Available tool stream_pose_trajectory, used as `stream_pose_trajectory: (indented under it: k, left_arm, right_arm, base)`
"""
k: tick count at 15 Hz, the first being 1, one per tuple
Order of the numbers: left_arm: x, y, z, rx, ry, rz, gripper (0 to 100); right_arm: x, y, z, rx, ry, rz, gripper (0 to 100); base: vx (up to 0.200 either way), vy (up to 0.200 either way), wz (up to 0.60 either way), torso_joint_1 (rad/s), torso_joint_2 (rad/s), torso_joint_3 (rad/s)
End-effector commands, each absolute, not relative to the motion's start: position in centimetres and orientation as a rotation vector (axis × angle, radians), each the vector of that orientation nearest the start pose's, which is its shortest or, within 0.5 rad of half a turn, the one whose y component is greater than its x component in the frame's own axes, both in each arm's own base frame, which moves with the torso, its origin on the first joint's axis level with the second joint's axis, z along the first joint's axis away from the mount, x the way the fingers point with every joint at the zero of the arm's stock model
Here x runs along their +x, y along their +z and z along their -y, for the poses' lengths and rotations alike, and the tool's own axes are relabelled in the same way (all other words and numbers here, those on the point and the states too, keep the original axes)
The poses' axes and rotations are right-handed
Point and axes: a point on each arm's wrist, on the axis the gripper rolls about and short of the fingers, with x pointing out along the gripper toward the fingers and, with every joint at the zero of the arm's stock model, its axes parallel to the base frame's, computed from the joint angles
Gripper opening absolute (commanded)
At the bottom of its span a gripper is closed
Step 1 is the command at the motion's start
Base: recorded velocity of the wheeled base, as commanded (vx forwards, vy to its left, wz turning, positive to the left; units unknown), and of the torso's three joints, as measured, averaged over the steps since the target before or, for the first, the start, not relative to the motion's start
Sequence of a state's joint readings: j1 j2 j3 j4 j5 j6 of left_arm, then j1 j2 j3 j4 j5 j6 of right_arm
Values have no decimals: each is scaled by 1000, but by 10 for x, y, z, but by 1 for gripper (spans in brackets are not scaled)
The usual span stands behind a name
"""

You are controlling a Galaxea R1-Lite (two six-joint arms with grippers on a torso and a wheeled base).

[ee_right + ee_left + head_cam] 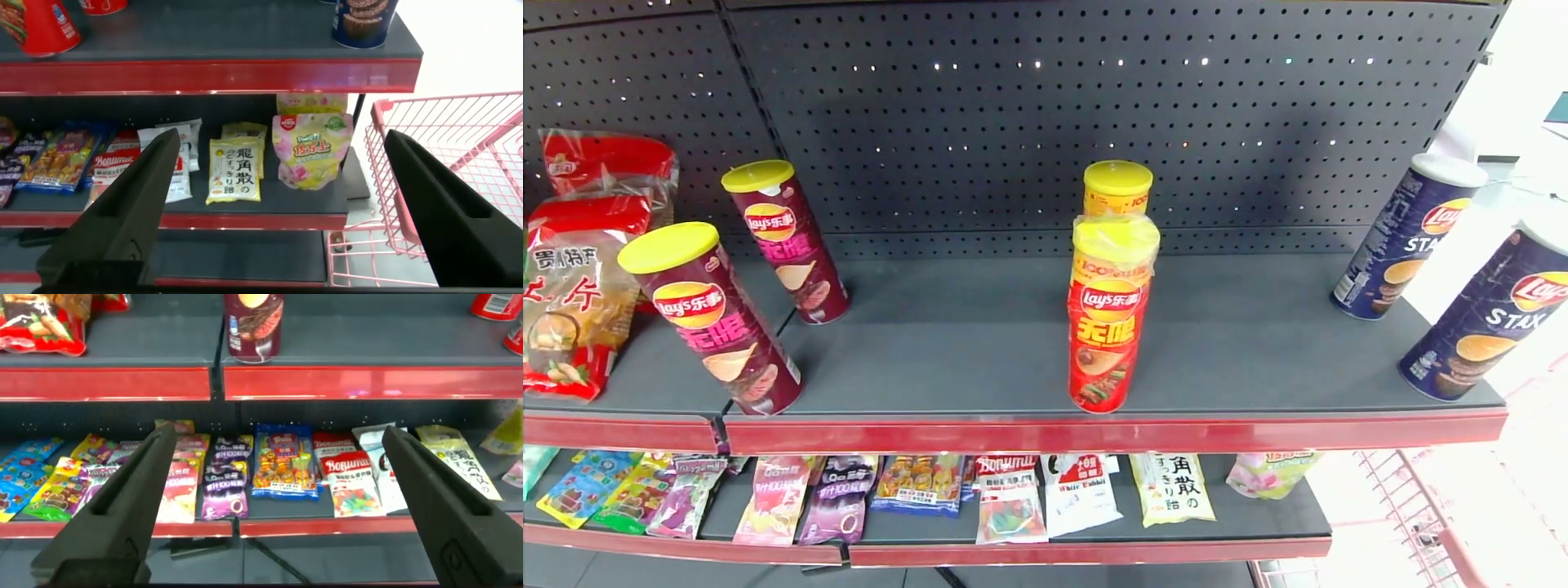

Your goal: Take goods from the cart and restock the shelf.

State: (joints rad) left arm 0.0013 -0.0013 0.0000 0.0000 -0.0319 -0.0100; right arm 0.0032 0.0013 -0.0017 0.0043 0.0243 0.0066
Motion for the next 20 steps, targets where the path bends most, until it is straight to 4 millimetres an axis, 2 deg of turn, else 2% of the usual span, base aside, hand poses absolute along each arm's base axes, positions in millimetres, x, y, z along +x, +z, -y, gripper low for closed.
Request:
stream_pose_trajectory:
  k: [1,6,7,8,9,10,11,13,16,18,20]
  left_arm:
    - [-23,75,1,-11,-31,0,100]
    - [-23,77,1,-10,-45,12,100]
    - [-24,118,1,-44,-111,70,100]
    - [-5,180,1,-120,-119,62,100]
    - [18,230,2,-221,-128,82,100]
    - [38,255,4,-263,-149,67,100]
    - [62,257,6,-250,-180,-12,100]
    - [93,246,10,-208,-283,-148,100]
    - [122,231,25,-74,-524,-274,100]
    - [138,219,39,-8,-616,-353,100]
    - [165,199,65,46,-731,-479,100]
  right_arm:
    - [-23,75,0,6,28,-5,100]
    - [-23,75,0,2,26,-5,100]
    - [-23,75,0,2,28,-5,100]
    - [-23,75,0,3,28,-3,100]
    - [-23,75,0,5,28,-3,100]
    - [-23,75,-1,5,29,-3,100]
    - [-23,75,-1,5,29,-3,100]
    - [-23,75,-1,5,29,-3,100]
    - [-23,75,-1,3,29,-3,100]
    - [-23,75,-1,3,29,-3,100]
    - [-23,75,-1,0,29,-5,100]
  base:
    - [0,0,0,0,0,0]
    - [0,0,0,0,0,0]
    - [0,0,0,0,0,0]
    - [0,0,0,0,0,0]
    - [0,0,0,0,0,0]
    - [0,0,0,0,0,0]
    - [0,0,0,0,0,0]
    - [0,0,0,0,0,0]
    - [0,0,0,0,0,0]
    - [0,0,0,0,0,0]
    - [0,0,0,0,0,0]
